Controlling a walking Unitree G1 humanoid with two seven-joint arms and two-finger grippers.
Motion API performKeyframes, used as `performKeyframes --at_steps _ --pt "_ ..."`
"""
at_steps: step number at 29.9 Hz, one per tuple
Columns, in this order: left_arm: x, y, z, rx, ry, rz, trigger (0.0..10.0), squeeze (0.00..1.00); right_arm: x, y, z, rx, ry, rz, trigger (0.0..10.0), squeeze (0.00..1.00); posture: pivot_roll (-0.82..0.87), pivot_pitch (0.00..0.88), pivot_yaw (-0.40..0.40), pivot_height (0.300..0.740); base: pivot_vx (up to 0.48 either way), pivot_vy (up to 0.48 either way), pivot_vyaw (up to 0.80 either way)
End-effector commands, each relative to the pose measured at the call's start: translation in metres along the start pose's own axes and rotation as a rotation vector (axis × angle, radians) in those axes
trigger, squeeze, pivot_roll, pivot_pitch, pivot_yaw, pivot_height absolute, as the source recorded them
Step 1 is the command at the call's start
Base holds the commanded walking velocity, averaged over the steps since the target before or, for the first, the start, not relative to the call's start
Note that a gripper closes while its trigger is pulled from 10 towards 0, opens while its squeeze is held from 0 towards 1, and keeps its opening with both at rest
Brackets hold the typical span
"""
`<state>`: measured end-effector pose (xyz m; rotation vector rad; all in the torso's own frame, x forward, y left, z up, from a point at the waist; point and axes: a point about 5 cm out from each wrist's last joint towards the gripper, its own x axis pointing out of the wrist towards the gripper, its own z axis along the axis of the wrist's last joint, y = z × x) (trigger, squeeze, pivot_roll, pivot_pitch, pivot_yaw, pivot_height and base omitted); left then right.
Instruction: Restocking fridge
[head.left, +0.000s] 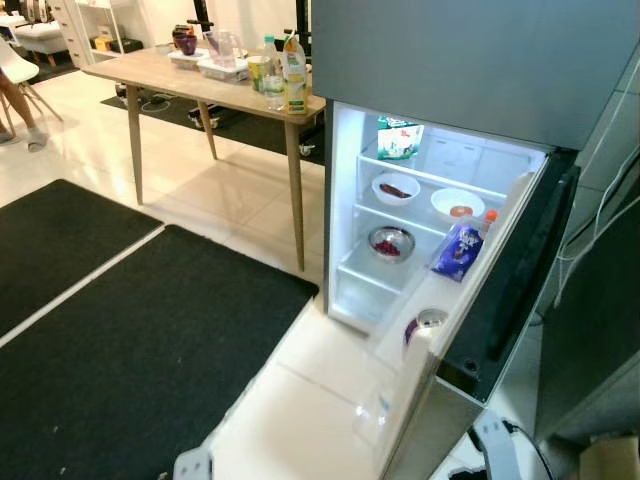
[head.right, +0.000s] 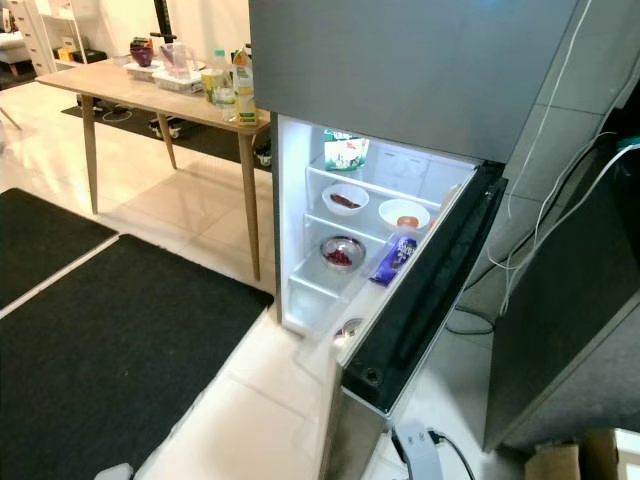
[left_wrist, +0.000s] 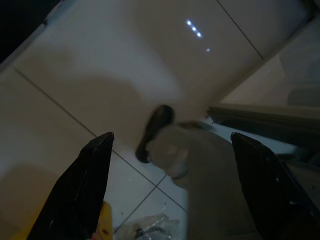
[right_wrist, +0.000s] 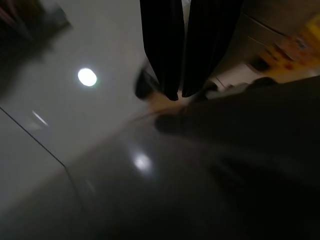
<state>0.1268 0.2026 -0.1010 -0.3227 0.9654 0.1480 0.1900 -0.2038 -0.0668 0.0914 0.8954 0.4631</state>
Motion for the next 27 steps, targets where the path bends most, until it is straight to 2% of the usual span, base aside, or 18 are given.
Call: performKeyframes --at_steps 1,4,6,7,8,10,11,12,14,15,17,18,19,20,22,23,25,27 --pt "0.001 0.0 0.002 0.004 -0.004 0.001 10.0 0.0 0.005 0.003 0.023 -0.027 -0.093 0.049 10.0 0.0 -0.06 0.0 -0.028 0.74 0.0 0.0 0.0" --pt "0.001 0.0 0.003 0.006 -0.006 -0.001 10.0 0.0 0.009 0.014 0.054 -0.08 -0.191 0.205 10.0 0.0 -0.06 0.0 -0.027 0.74 0.0 0.0 0.0" --pt "0.0 0.0 0.003 0.006 -0.005 -0.001 10.0 0.0 0.011 0.018 0.065 -0.113 -0.221 0.253 10.0 0.0 -0.06 0.0 -0.027 0.74 0.0 0.0 0.0" --pt "0.0 0.0 0.002 0.006 -0.005 -0.001 10.0 0.0 0.012 0.025 0.08 -0.146 -0.262 0.31 10.0 0.0 -0.06 0.0 -0.03 0.74 0.0 0.0 0.0" --pt "0.0 0.0 0.002 0.006 -0.005 -0.001 10.0 0.0 0.012 0.025 0.08 -0.146 -0.262 0.31 10.0 0.0 -0.06 0.0 -0.03 0.74 0.0 0.0 0.0" --pt "0.0 0.001 0.001 0.005 -0.005 -0.001 10.0 0.0 0.014 0.043 0.116 -0.217 -0.367 0.451 10.0 0.0 -0.06 0.0 -0.034 0.74 0.0 0.0 0.0" --pt "0.0 0.001 0.001 0.005 -0.005 -0.001 10.0 0.0 0.014 0.043 0.116 -0.217 -0.367 0.451 10.0 0.0 -0.06 0.0 -0.034 0.74 0.0 0.0 0.0" --pt "0.0 0.001 0.0 0.003 -0.004 0.0 10.0 0.0 0.014 0.055 0.137 -0.252 -0.428 0.533 10.0 0.0 -0.06 0.0 -0.037 0.74 0.0 0.0 0.0" --pt "0.0 0.001 0.0 0.003 -0.004 0.0 10.0 0.0 0.014 0.055 0.137 -0.252 -0.428 0.533 10.0 0.0 -0.06 0.0 -0.037 0.74 0.0 0.0 0.0" --pt "-0.001 0.001 -0.001 0.001 -0.003 0.0 10.0 0.0 0.012 0.069 0.158 -0.289 -0.49 0.61 10.0 0.0 -0.05 0.0 -0.041 0.74 0.0 0.0 0.0" --pt "-0.001 0.002 -0.003 -0.006 -0.001 0.004 10.0 0.0 0.005 0.108 0.213 -0.374 -0.674 0.729 10.0 0.0 -0.05 0.0 -0.05 0.74 0.0 0.0 0.0" --pt "-0.001 0.002 -0.003 -0.006 -0.001 0.004 10.0 0.0 0.005 0.108 0.213 -0.374 -0.674 0.729 10.0 0.0 -0.05 0.0 -0.05 0.74 0.0 0.0 0.0" --pt "-0.002 0.002 -0.004 -0.009 0.001 0.006 10.0 0.0 -0.001 0.124 0.244 -0.4 -0.794 0.697 10.0 0.0 -0.05 0.0 -0.049 0.74 0.0 0.0 0.0" --pt "-0.002 0.003 -0.005 -0.01 0.002 0.007 10.0 0.0 -0.011 0.141 0.28 -0.388 -0.945 0.63 10.0 0.0 -0.04 0.0 -0.047 0.74 0.0 0.0 0.0" --pt "-0.002 0.002 -0.005 -0.012 0.001 0.008 10.0 0.0 -0.034 0.157 0.328 -0.321 -1.167 0.519 10.0 0.0 -0.04 0.0 -0.051 0.74 0.0 0.0 0.0" --pt "-0.002 0.002 -0.005 -0.012 0.001 0.008 10.0 0.0 -0.034 0.157 0.328 -0.321 -1.167 0.519 10.0 0.0 -0.04 0.0 -0.051 0.74 0.0 0.0 0.0" --pt "-0.002 0.002 -0.004 -0.015 -0.004 0.008 10.0 0.0 -0.045 0.159 0.344 -0.299 -1.243 0.474 10.0 0.0 -0.03 0.0 -0.055 0.74 0.0 0.0 0.0" --pt "-0.001 0.001 -0.004 -0.018 -0.007 0.009 10.0 0.0 -0.035 0.151 0.331 -0.318 -1.172 0.466 10.0 0.0 -0.03 0.0 -0.055 0.74 0.0 0.0 0.0"
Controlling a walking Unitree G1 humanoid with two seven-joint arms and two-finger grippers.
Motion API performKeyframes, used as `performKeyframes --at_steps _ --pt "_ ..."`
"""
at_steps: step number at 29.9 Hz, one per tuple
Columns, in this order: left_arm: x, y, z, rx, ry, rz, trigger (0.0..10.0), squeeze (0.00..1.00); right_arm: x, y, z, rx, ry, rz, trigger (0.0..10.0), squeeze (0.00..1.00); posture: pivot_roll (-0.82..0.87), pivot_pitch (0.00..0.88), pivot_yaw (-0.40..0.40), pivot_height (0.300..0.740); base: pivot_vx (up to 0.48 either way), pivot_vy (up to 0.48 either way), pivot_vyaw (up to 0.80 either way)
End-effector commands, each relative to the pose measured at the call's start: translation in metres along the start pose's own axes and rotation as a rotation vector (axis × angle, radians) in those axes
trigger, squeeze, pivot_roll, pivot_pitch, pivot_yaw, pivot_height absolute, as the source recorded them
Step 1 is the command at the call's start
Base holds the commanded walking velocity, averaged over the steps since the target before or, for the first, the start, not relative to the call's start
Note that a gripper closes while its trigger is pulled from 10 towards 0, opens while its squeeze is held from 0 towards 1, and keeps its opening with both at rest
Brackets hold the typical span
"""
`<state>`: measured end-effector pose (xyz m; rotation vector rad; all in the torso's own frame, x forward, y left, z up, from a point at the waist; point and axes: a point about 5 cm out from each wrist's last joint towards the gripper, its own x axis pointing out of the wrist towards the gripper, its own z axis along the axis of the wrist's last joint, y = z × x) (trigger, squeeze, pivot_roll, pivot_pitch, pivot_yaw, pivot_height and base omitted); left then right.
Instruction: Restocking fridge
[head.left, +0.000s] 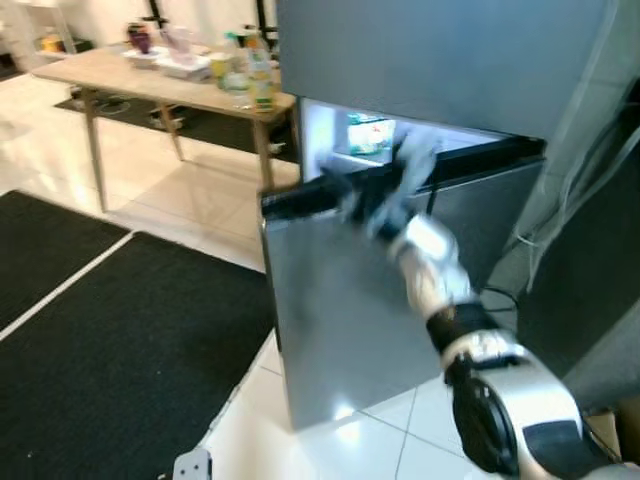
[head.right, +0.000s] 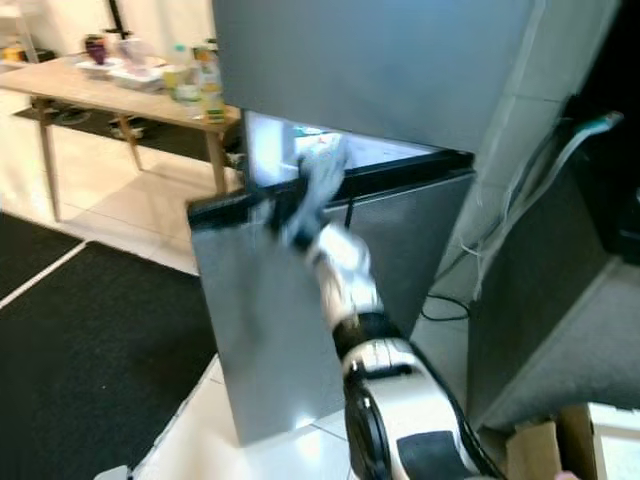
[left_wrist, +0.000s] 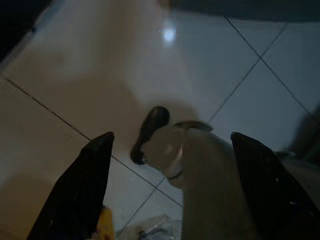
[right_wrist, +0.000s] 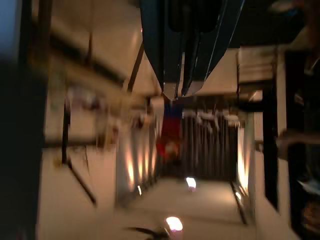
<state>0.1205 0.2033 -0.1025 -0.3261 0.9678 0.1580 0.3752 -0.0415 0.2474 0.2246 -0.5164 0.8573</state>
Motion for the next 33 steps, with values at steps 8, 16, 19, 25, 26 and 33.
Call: performKeyframes --at_steps 8,16,19,25,26,33 --pt "-0.001 0.001 -0.002 -0.01 0.0 0.006 10.0 0.0 -0.131 0.005 -0.107 0.103 0.555 -0.112 10.0 0.0 -0.03 0.0 -0.053 0.74 0.0 0.0 0.0" --pt "0.0 0.001 0.0 0.006 0.001 0.005 10.0 0.0 -0.253 0.015 -0.148 0.072 1.068 -0.293 10.0 0.0 -0.04 0.0 -0.046 0.74 0.0 0.0 0.08" --pt "0.001 0.0 0.002 0.012 -0.003 0.001 10.0 0.0 -0.289 0.021 -0.152 0.073 1.216 -0.337 10.0 0.0 -0.04 0.0 -0.046 0.74 0.0 0.0 0.7" --pt "0.001 -0.001 0.004 0.019 -0.005 -0.002 10.0 0.0 -0.342 0.036 -0.153 0.074 1.42 -0.397 10.0 0.0 -0.04 0.0 -0.046 0.74 0.0 0.0 0.78" --pt "0.001 -0.001 0.004 0.019 -0.005 -0.002 10.0 0.0 -0.342 0.036 -0.153 0.074 1.42 -0.397 10.0 0.0 -0.04 0.0 -0.046 0.74 0.0 0.0 0.78" --pt "0.001 0.0 0.002 0.024 0.003 0.003 10.0 0.0 -0.396 0.055 -0.147 0.091 1.609 -0.48 10.0 0.0 -0.04 0.0 -0.044 0.74 0.0 0.0 0.78"
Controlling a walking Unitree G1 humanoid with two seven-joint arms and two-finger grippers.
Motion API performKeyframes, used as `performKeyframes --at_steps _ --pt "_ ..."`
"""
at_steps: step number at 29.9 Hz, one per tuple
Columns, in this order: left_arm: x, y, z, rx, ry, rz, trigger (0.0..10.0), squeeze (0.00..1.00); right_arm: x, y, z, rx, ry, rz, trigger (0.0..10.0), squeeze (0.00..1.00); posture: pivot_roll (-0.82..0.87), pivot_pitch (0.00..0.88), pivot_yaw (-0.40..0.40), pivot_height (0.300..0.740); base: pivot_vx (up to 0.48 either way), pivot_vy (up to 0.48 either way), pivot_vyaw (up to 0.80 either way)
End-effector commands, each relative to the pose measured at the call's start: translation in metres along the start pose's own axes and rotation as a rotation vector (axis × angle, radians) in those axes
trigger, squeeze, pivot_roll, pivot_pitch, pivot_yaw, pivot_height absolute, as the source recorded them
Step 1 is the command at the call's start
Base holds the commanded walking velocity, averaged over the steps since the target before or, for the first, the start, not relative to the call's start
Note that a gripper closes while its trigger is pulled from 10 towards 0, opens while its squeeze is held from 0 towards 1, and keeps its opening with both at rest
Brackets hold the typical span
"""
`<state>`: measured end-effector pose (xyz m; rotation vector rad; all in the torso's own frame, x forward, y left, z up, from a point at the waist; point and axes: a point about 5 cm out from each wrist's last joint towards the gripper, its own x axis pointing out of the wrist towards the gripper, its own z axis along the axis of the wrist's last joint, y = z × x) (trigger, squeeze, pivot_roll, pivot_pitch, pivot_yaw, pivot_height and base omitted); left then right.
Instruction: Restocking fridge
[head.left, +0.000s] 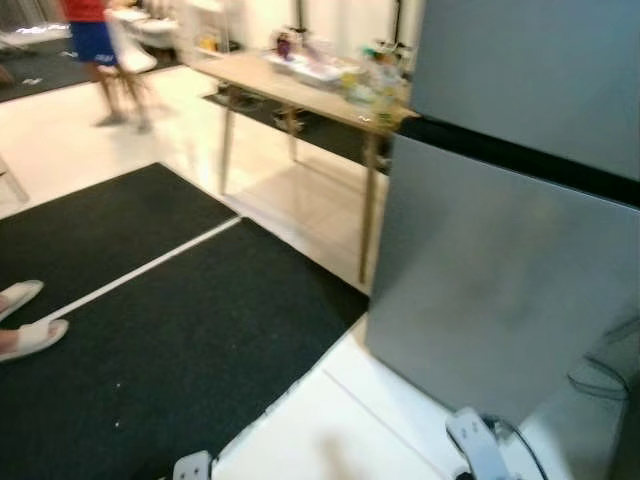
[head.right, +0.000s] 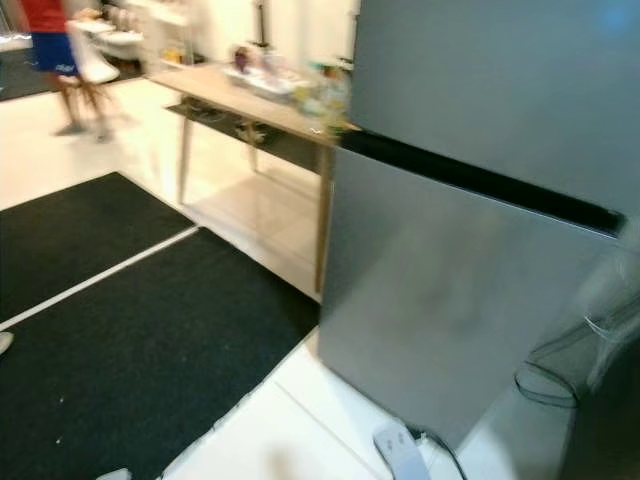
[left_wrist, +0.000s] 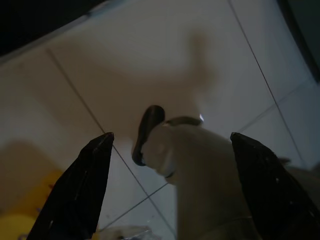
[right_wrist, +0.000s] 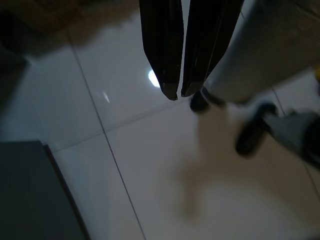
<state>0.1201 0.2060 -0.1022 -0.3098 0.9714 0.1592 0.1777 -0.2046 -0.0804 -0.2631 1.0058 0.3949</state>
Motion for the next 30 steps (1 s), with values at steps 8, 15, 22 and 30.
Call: performKeyframes --at_steps 8,15,22,30 --pt "0.002 -0.006 0.004 0.008 0.0 -0.017 10.0 0.0 -0.006 -0.007 -0.023 0.05 0.088 -0.106 10.0 0.0 -0.04 0.0 -0.044 0.74 0.0 0.0 0.39" --pt "0.003 -0.008 0.004 0.011 -0.001 -0.03 10.0 0.0 -0.007 -0.009 -0.027 0.042 0.109 -0.128 10.0 0.0 -0.05 0.0 -0.047 0.74 0.311 0.0 0.0" --pt "0.003 -0.009 0.001 0.029 0.019 -0.03 10.0 0.0 -0.008 -0.009 -0.032 0.066 0.129 -0.145 10.0 0.0 -0.05 0.0 -0.05 0.74 0.357 0.0 0.0" --pt "0.003 -0.01 0.0 0.036 0.025 -0.033 10.0 0.0 -0.01 -0.011 -0.039 0.066 0.153 -0.173 10.0 0.0 -0.05 0.0 -0.05 0.74 0.368 0.0 0.0"
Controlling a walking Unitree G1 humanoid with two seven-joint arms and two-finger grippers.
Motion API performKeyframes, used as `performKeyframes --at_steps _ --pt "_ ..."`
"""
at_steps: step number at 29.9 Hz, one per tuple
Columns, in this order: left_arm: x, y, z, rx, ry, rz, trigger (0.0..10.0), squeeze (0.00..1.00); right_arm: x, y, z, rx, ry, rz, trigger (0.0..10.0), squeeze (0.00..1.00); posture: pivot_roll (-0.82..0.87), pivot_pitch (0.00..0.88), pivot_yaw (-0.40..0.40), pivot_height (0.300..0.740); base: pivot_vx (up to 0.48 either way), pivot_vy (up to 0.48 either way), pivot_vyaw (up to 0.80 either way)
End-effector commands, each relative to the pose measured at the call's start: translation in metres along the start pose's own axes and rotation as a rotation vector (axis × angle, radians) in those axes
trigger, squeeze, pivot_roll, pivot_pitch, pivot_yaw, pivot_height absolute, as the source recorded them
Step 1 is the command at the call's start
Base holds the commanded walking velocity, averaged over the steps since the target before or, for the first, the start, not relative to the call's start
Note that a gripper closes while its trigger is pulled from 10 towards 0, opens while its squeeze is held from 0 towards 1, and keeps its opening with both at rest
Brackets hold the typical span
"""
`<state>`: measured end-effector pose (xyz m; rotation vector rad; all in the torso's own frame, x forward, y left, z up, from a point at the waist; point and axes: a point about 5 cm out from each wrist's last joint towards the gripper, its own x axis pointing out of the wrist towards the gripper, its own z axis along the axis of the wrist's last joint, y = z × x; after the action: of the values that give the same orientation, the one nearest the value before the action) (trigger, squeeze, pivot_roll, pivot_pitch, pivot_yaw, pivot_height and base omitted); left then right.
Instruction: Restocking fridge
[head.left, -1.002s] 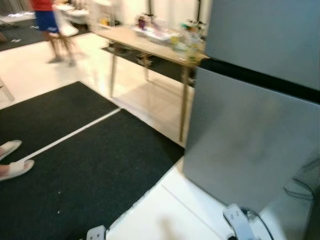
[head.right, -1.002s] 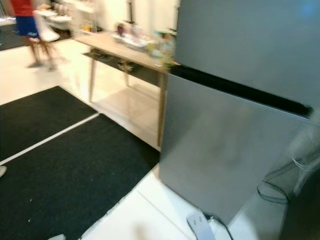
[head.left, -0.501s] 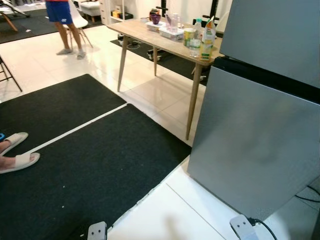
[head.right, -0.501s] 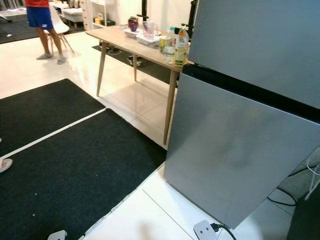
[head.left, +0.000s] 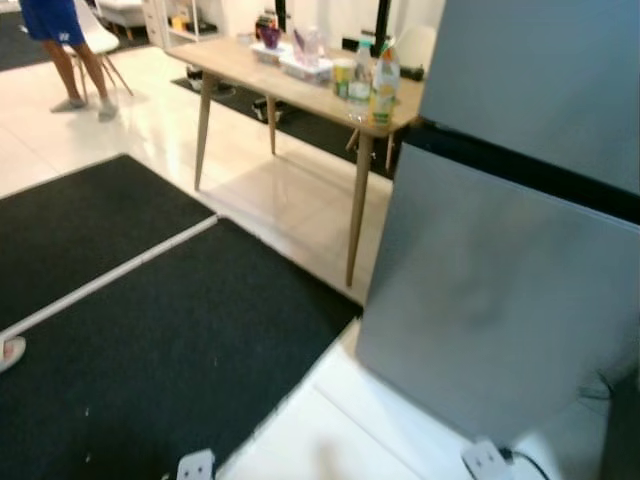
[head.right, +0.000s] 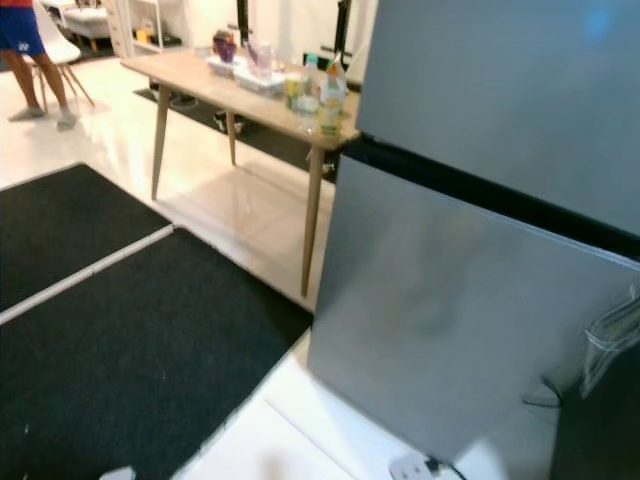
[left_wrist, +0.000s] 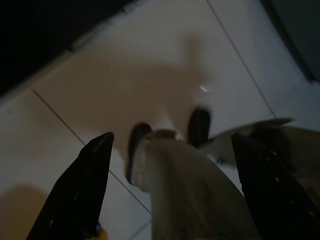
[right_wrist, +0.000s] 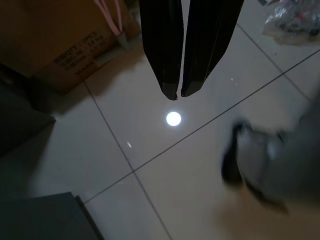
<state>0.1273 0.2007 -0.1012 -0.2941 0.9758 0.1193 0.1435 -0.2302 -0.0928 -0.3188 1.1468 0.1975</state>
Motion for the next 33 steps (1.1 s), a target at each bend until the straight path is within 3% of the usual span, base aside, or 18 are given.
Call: performKeyframes --at_steps 1,15,22,28,29,30,33 --pt "0.0 -0.003 -0.004 0.006 0.015 -0.009 10.0 0.0 0.0 -0.003 0.004 -0.002 -0.007 -0.017 10.0 0.0 -0.05 0.0 -0.05 0.74 0.368 0.0 0.0" --pt "0.0 -0.003 -0.003 0.011 0.016 -0.009 10.0 0.0 0.0 -0.007 0.005 0.018 -0.01 -0.041 10.0 0.0 -0.05 0.0 -0.046 0.74 0.369 0.0 -0.65" --pt "0.0 -0.001 -0.003 0.015 0.018 0.023 10.0 0.0 0.001 -0.007 0.024 0.03 -0.093 -0.025 10.0 0.0 -0.05 0.0 -0.047 0.74 0.305 0.0 -0.11" --pt "0.0 0.0 -0.003 0.013 0.016 0.025 10.0 0.0 0.001 -0.005 0.057 0.105 -0.234 0.035 10.0 0.0 -0.05 0.0 -0.043 0.74 0.0 0.0 0.0" --pt "-0.001 0.001 -0.003 0.015 0.017 0.026 10.0 0.0 -0.003 0.0 0.093 0.141 -0.385 0.144 10.0 0.0 -0.05 0.0 -0.043 0.74 0.0 0.0 0.0" --pt "-0.001 0.001 -0.003 0.015 0.017 0.026 10.0 0.0 -0.003 0.0 0.093 0.141 -0.385 0.144 10.0 0.0 -0.05 0.0 -0.043 0.74 0.0 0.0 0.0" --pt "-0.001 0.002 -0.004 0.017 0.018 0.028 10.0 0.0 -0.011 -0.003 0.131 0.111 -0.523 0.176 10.0 0.0 -0.05 0.0 -0.043 0.74 0.0 0.0 0.0"
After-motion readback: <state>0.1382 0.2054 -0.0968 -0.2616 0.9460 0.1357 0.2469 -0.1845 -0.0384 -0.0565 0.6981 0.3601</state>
